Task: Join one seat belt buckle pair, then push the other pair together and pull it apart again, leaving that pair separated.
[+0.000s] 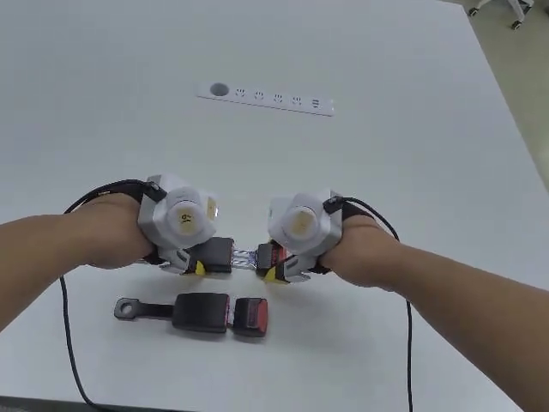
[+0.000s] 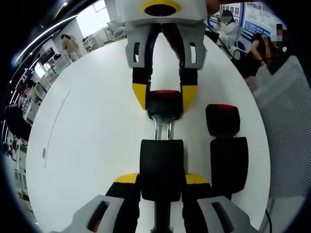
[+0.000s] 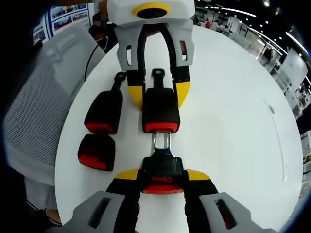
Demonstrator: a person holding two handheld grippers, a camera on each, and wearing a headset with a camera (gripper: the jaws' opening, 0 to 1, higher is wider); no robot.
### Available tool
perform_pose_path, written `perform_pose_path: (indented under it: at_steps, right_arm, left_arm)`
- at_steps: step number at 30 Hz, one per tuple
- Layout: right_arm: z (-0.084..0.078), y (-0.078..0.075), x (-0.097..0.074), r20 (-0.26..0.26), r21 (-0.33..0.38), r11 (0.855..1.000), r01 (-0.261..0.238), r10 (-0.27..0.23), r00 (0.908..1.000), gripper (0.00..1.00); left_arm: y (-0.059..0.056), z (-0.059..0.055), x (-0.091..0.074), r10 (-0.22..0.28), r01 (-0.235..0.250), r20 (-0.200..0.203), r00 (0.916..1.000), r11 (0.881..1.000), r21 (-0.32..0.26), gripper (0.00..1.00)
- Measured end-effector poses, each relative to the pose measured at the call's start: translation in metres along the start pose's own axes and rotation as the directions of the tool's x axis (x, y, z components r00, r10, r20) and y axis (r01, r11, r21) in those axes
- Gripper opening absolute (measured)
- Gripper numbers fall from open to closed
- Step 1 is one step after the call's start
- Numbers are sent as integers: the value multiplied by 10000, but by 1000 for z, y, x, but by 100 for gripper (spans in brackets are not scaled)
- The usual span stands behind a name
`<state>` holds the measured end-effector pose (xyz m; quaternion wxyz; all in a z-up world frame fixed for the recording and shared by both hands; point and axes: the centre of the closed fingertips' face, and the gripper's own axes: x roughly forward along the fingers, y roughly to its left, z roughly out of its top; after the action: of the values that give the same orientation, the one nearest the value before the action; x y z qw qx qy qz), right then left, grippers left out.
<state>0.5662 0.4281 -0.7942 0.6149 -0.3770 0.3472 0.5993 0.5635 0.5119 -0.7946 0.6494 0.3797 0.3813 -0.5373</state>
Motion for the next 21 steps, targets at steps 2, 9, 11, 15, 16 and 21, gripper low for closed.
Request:
perform_pose_path:
  at_steps: [2,9,11,15,16,21]
  right_arm:
    - [1,0,0,5,-87,10000,23,-23,10000,31]
    - [14,3,6,152,-279,9996,-8,12,9999,31]
    - [14,2,5,239,-274,9996,-39,46,9997,31]
    - [15,3,6,167,-328,9995,45,-39,9999,30]
    - [16,3,6,163,-354,9994,53,-47,9999,30]
    - [18,2,7,221,-274,9996,57,-51,9997,29]
  left_arm:
    - [0,0,0,12,-12,10,10000,10000,-21,33]
    - [-2,3,0,-31,30,100,9999,10000,18,33]
    - [-3,4,-1,-44,43,150,9999,10000,77,33]
    - [-3,5,-1,-161,158,136,9998,9997,199,33]
    - [-3,4,0,-184,181,141,9997,9996,203,33]
    - [-3,4,0,-226,221,262,9994,9995,207,32]
